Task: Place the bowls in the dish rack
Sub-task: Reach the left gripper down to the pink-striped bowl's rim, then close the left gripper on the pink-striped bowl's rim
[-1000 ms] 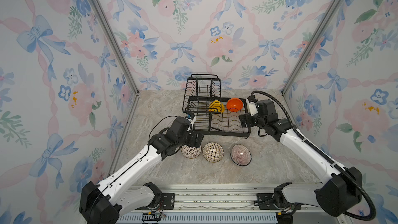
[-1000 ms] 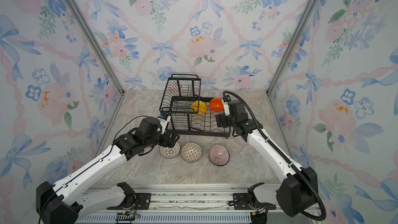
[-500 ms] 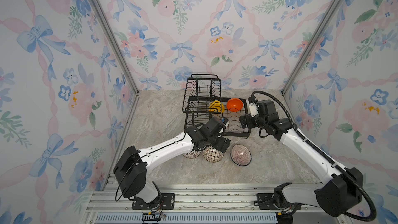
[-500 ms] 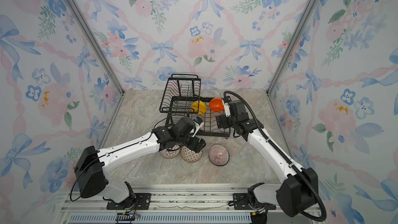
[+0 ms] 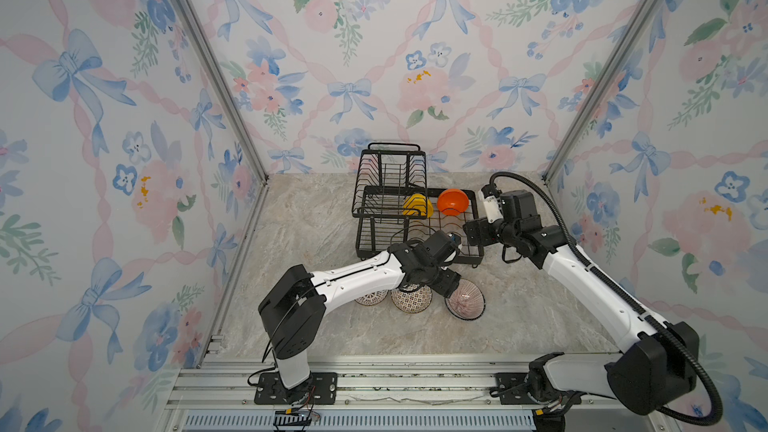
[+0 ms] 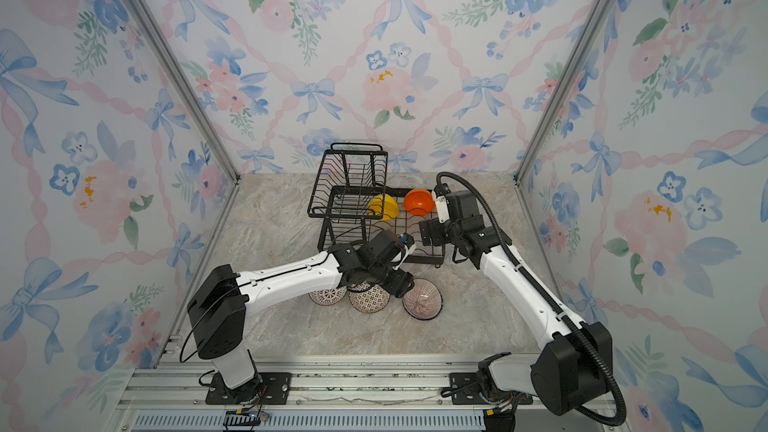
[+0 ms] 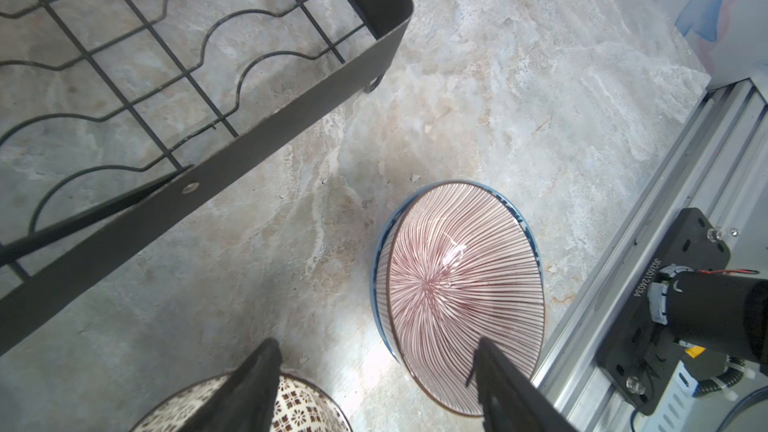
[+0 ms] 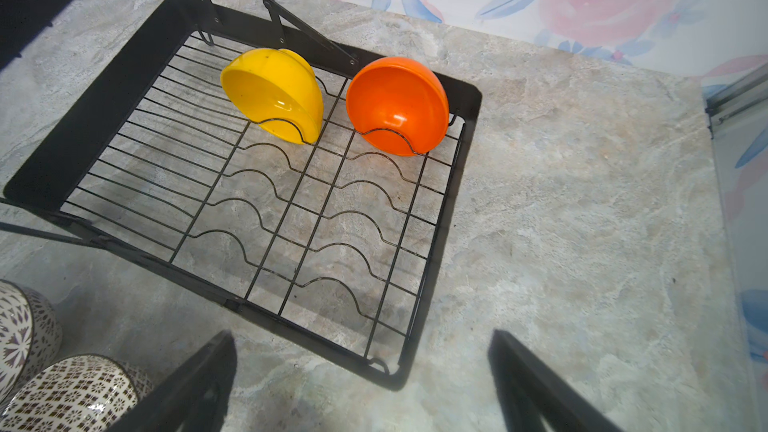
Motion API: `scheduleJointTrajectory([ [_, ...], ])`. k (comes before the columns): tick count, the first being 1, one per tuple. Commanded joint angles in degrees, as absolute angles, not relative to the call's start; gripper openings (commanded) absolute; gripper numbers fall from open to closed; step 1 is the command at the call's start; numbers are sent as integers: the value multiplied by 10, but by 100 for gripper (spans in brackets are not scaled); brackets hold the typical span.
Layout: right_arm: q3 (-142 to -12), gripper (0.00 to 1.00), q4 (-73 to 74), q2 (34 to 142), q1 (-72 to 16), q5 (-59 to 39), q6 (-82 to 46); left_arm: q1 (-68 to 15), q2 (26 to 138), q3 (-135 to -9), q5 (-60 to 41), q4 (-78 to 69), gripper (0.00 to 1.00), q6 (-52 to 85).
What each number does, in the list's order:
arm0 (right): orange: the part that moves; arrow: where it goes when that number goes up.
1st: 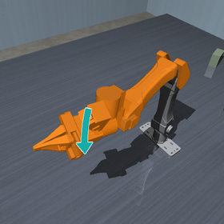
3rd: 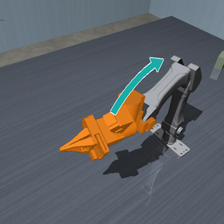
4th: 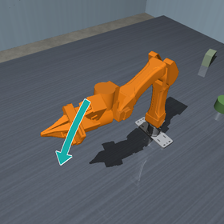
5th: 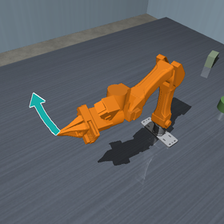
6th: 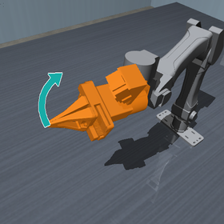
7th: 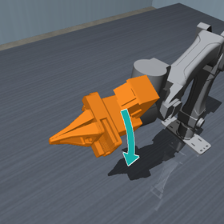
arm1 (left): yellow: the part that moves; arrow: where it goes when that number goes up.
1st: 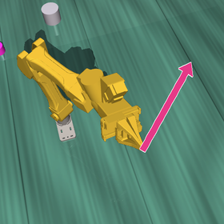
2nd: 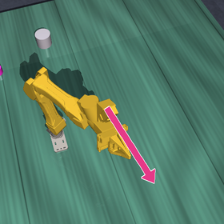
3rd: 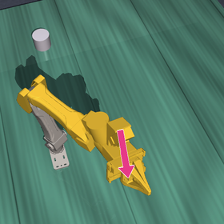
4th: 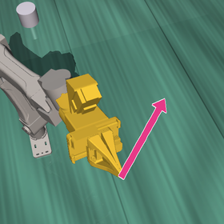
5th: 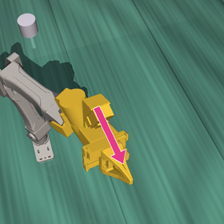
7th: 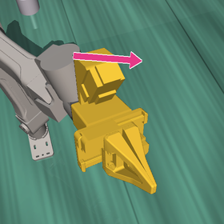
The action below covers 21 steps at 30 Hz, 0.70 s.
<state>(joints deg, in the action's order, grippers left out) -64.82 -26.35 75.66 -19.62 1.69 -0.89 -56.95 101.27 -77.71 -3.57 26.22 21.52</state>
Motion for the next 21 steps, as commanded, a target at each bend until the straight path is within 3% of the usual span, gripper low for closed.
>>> scheduleJointTrajectory([
  [1,-666,97,-262,766,-189,5,-8,-575,1034,-793,-51,264,67,232],
  [12,-661,97,-257,767,-185,0,-8,-589,1088,-815,-69,266,48,255],
  [21,-660,97,-255,768,-185,0,-9,-589,1099,-821,-51,281,24,255],
])
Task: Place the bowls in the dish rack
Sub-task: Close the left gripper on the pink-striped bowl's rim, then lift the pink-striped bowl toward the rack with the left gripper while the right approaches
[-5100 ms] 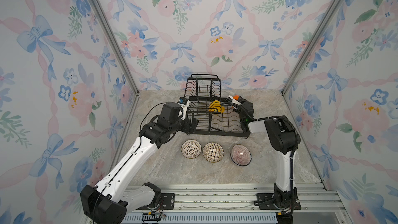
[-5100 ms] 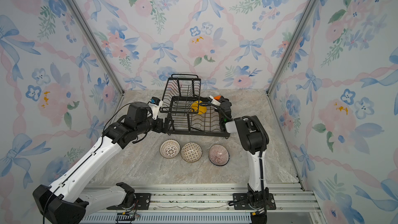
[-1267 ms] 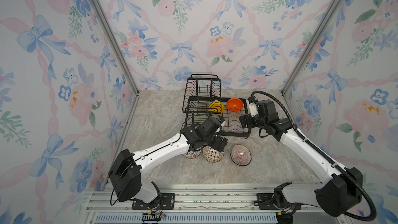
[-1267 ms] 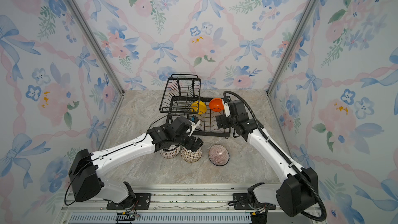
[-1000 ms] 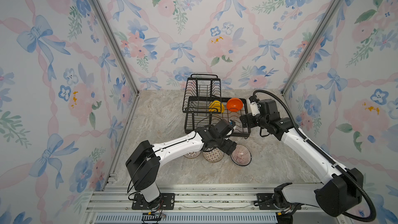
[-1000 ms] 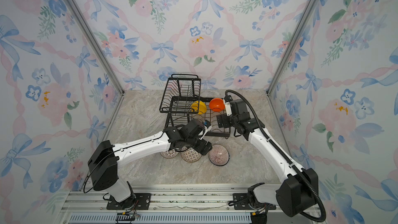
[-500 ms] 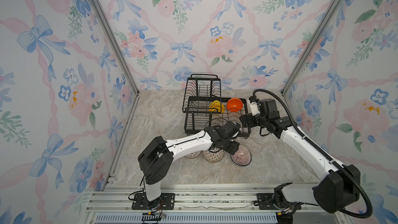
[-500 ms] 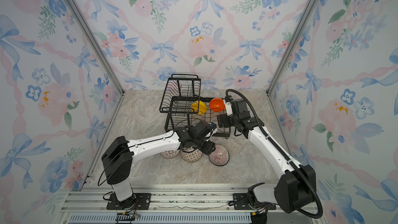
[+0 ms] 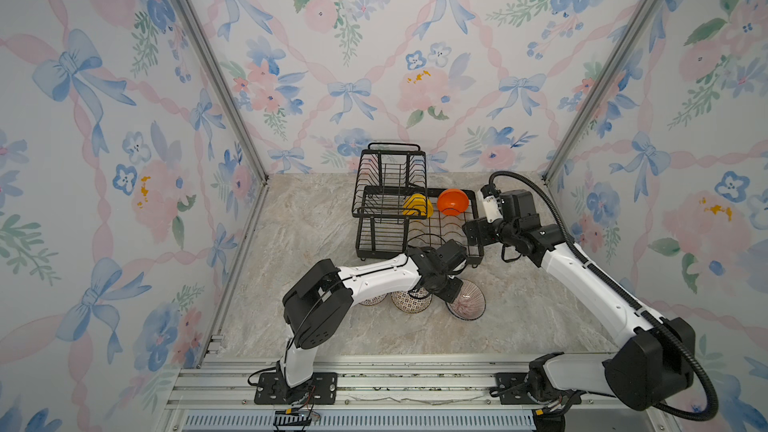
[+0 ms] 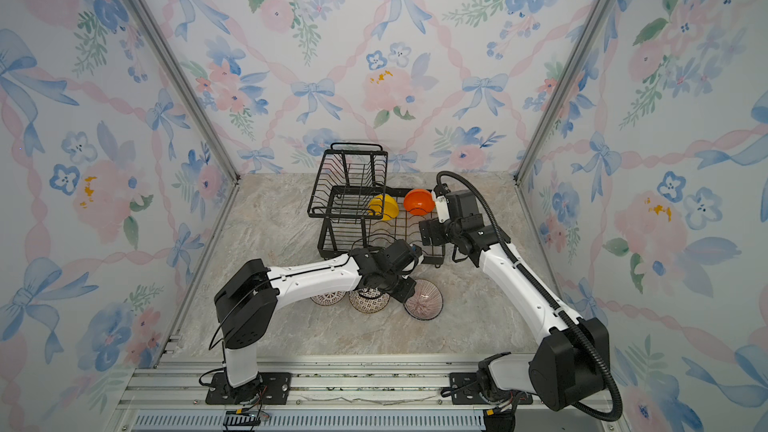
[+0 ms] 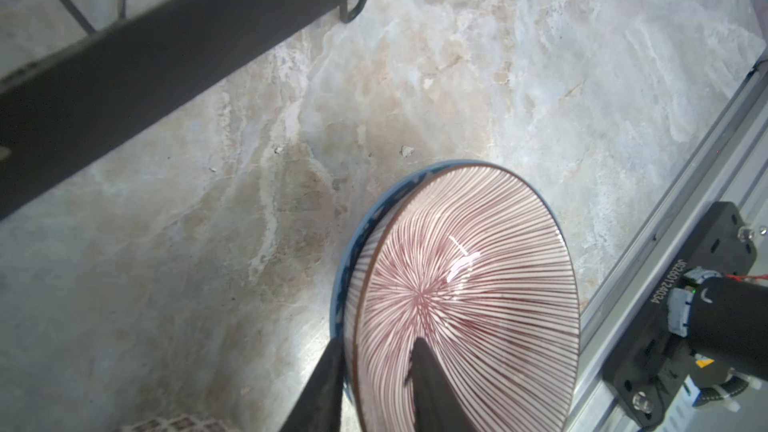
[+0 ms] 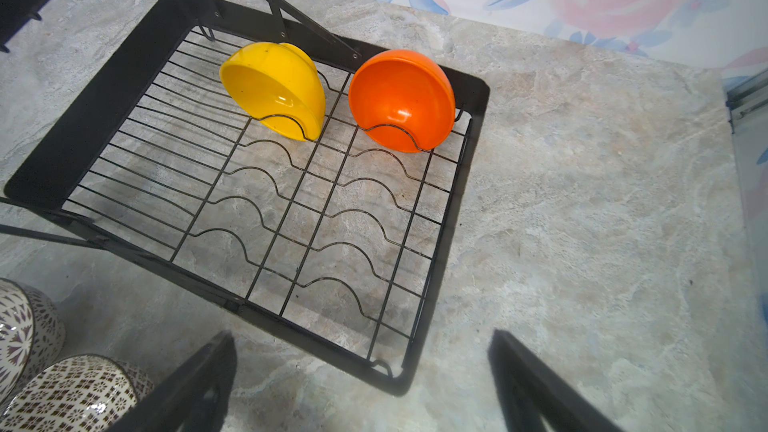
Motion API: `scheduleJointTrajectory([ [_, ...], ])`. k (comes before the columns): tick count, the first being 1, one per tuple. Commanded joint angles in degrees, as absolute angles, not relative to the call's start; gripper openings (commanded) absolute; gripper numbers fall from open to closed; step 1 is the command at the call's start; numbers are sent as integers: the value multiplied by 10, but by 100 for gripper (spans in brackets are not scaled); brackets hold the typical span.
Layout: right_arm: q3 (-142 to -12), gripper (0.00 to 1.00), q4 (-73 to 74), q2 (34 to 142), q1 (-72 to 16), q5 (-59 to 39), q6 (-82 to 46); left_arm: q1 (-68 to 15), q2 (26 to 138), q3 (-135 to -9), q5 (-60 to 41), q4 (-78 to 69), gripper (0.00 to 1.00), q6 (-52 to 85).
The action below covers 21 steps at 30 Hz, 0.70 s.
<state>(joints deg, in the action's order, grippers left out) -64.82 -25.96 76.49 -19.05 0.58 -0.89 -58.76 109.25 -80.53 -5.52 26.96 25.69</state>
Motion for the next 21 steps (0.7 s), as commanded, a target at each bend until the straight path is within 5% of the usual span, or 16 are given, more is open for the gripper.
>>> scheduleJointTrajectory([
  [1,-661,97,-256,768,-184,0,-9,-589,1099,-821,-50,282,21,255],
  [21,-656,97,-256,765,-183,0,-8,-589,1086,-839,-38,287,0,257],
])
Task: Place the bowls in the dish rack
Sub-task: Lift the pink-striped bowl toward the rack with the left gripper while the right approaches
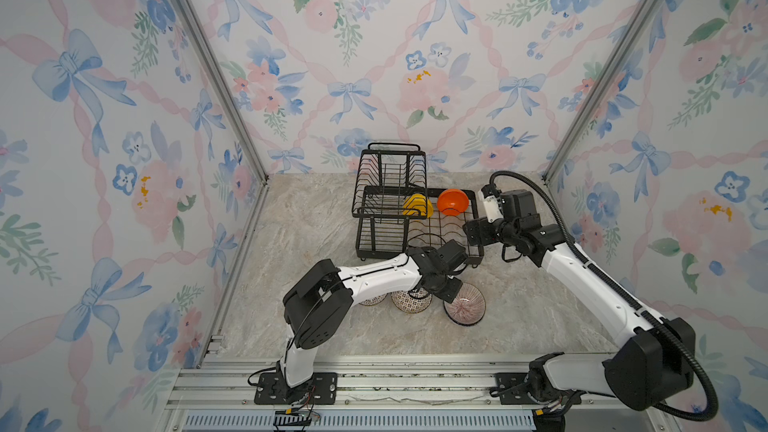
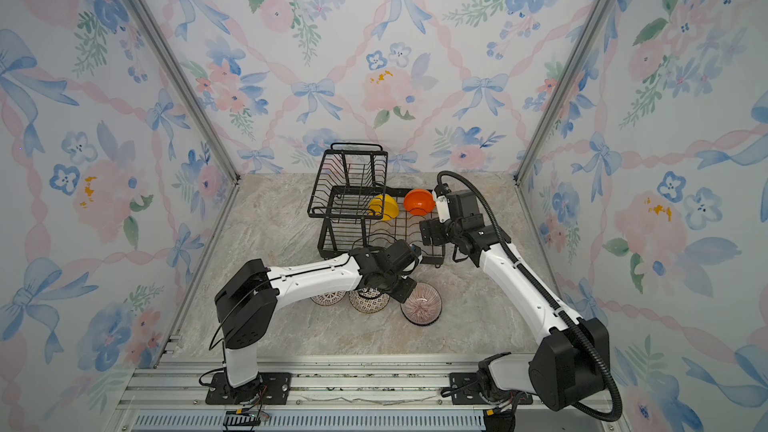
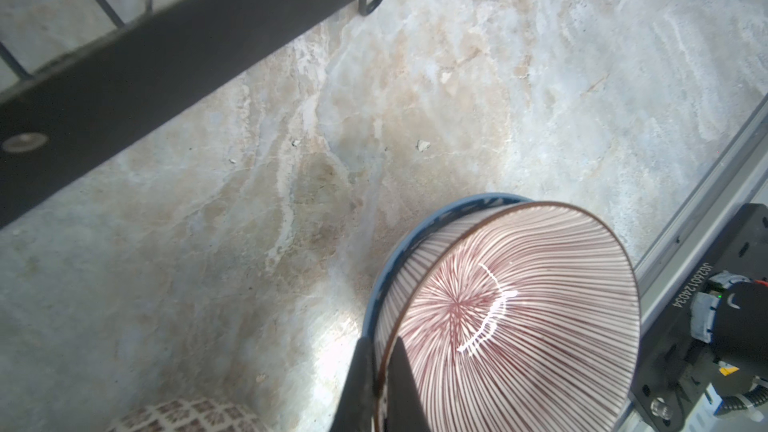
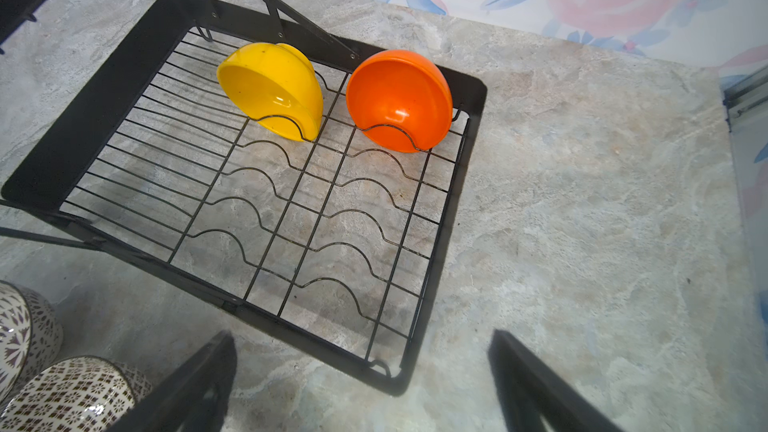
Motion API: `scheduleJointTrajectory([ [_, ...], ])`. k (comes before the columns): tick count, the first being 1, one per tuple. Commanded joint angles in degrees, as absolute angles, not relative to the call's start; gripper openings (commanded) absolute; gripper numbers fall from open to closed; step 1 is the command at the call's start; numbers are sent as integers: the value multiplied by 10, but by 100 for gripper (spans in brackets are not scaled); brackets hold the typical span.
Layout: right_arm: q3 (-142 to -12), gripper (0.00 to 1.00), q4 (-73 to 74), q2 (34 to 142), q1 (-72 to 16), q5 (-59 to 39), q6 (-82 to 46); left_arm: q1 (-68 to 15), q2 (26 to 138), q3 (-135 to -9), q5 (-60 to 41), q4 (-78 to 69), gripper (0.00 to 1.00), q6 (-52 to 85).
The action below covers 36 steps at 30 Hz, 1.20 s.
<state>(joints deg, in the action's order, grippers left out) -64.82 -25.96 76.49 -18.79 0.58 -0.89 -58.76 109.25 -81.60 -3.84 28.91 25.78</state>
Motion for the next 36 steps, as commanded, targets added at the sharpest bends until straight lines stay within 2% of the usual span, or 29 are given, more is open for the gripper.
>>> scheduleJointTrajectory([
  [1,-656,97,-257,764,-183,0,-7,-589,1085,-842,-37,287,0,256],
  [9,-661,97,-262,757,-179,-4,-12,-589,1067,-855,-25,287,0,253],
  [24,-709,97,-301,689,-106,-96,-70,-578,986,-869,59,295,0,219],
  [36,-801,97,-377,651,-98,-168,-81,-543,962,-969,141,294,0,143],
])
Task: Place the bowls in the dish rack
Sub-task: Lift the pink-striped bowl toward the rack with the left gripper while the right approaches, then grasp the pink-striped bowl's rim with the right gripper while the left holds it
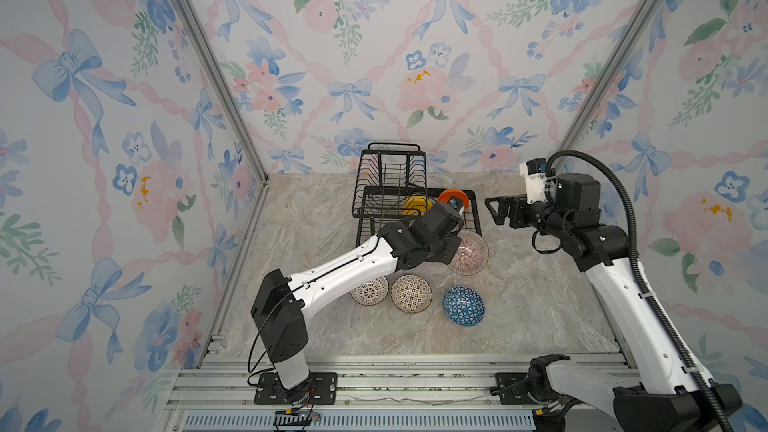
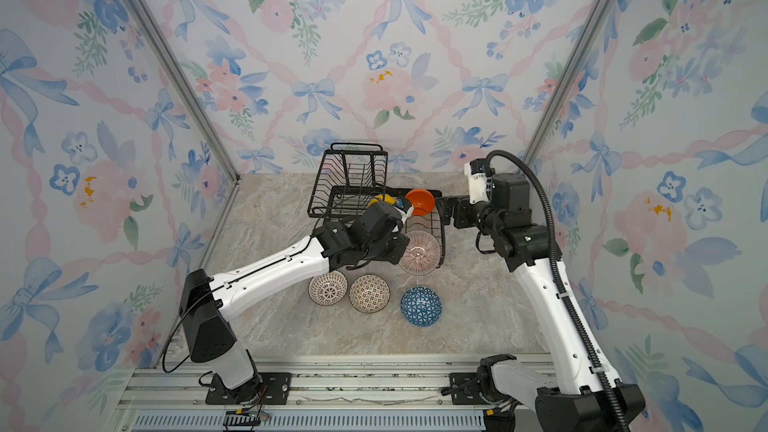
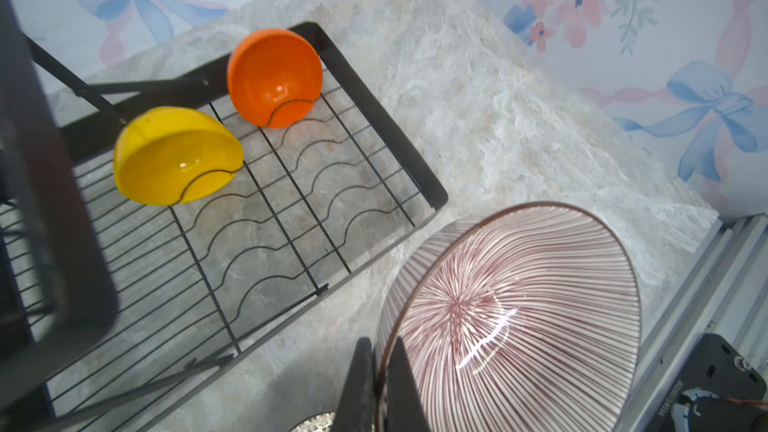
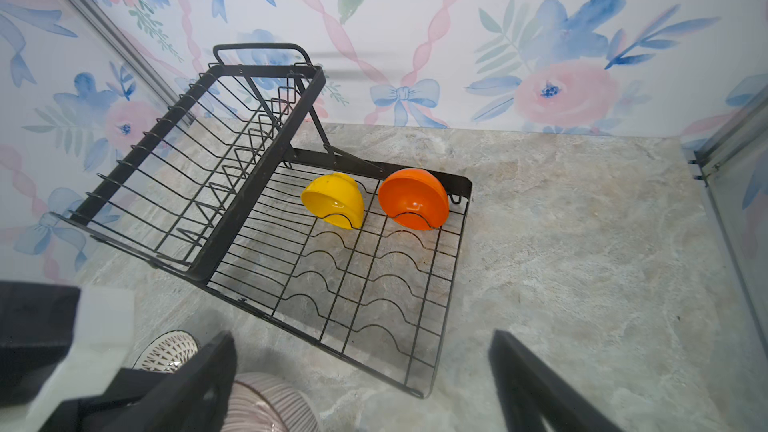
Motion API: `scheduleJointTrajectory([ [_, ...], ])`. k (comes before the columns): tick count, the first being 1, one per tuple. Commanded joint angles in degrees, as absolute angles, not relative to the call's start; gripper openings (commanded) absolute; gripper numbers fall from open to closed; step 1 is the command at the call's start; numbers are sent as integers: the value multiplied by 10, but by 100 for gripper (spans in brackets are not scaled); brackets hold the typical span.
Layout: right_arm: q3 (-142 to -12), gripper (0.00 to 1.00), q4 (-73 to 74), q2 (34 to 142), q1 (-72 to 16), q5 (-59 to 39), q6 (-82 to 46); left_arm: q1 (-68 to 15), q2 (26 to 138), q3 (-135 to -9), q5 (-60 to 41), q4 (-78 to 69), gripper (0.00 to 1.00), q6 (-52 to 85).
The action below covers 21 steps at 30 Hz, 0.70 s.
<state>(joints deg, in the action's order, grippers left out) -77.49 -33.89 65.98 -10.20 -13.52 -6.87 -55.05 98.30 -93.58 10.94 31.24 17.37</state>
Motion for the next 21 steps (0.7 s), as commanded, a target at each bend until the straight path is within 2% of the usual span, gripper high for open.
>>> scheduleJointTrajectory([
  [1,-807,97,-381,650,-98,-175,-85,-539,965,-980,149,294,0,138],
  [11,-797,100,-365,662,-111,-196,-139,-495,995,-1076,165,293,0,89],
  [21,-791,82,-316,706,-169,-157,-178,-487,1011,-1105,165,293,0,82],
])
